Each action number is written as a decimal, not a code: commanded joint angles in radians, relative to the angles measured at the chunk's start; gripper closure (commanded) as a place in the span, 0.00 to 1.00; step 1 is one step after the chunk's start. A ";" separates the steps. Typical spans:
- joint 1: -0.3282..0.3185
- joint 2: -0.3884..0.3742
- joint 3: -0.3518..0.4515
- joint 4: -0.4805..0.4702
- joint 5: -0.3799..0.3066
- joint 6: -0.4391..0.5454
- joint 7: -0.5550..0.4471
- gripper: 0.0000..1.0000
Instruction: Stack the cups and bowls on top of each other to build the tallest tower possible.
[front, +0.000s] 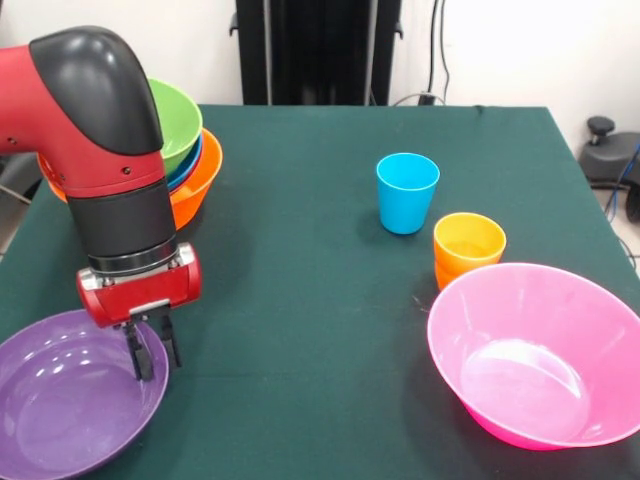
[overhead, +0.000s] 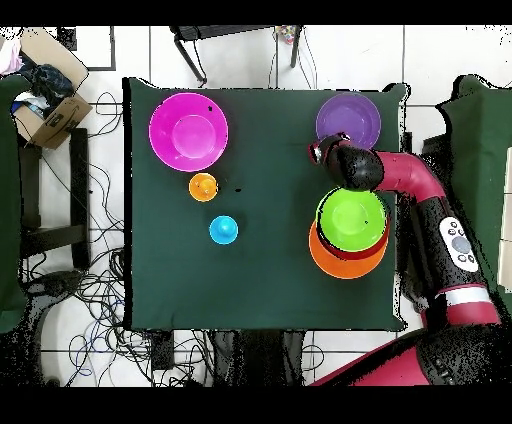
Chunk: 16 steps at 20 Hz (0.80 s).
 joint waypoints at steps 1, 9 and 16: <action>0.033 0.013 -0.061 -0.016 -0.061 0.017 -0.157 1.00; 0.061 -0.196 -0.136 0.134 -0.101 -0.061 0.001 1.00; 0.125 -0.451 -0.269 0.283 -0.126 -0.163 0.187 1.00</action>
